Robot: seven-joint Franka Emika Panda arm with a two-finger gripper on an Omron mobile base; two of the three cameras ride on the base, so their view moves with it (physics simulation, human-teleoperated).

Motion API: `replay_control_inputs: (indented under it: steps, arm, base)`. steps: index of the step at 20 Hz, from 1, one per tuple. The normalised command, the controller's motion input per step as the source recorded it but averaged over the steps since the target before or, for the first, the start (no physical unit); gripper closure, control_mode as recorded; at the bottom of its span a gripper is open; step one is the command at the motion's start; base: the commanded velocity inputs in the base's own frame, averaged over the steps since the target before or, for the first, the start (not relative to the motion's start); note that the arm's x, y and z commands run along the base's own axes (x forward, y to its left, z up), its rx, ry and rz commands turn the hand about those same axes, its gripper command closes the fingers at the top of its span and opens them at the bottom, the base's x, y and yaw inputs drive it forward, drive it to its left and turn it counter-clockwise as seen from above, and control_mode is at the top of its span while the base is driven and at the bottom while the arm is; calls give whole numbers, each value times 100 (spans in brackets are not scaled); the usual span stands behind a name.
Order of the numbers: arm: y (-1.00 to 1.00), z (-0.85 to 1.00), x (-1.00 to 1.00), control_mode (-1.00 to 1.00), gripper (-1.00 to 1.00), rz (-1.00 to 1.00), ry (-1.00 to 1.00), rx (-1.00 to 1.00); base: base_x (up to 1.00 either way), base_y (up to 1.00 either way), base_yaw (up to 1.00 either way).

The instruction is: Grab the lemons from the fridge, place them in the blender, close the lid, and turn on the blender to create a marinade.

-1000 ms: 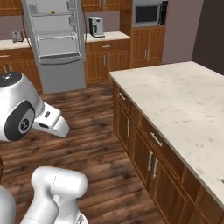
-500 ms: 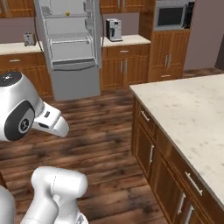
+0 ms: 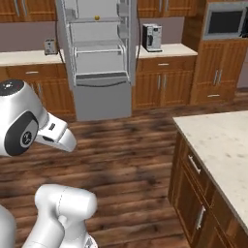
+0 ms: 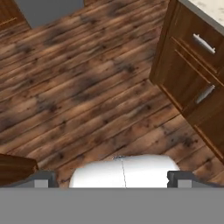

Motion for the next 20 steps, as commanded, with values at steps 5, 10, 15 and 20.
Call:
replay_control_inputs:
  steps: [5,10,15,20]
  arm:
    - [0,0,0,100,-100,0,0,0]
    - [0,0,0,100,-100,0,0,0]
    - [0,0,0,100,-100,0,0,0]
    - [0,0,0,100,-100,0,0,0]
  base:
    - [100,1,31]
    - [100,-24,24]
    - [100,-45,5]
    - [100,-10,0]
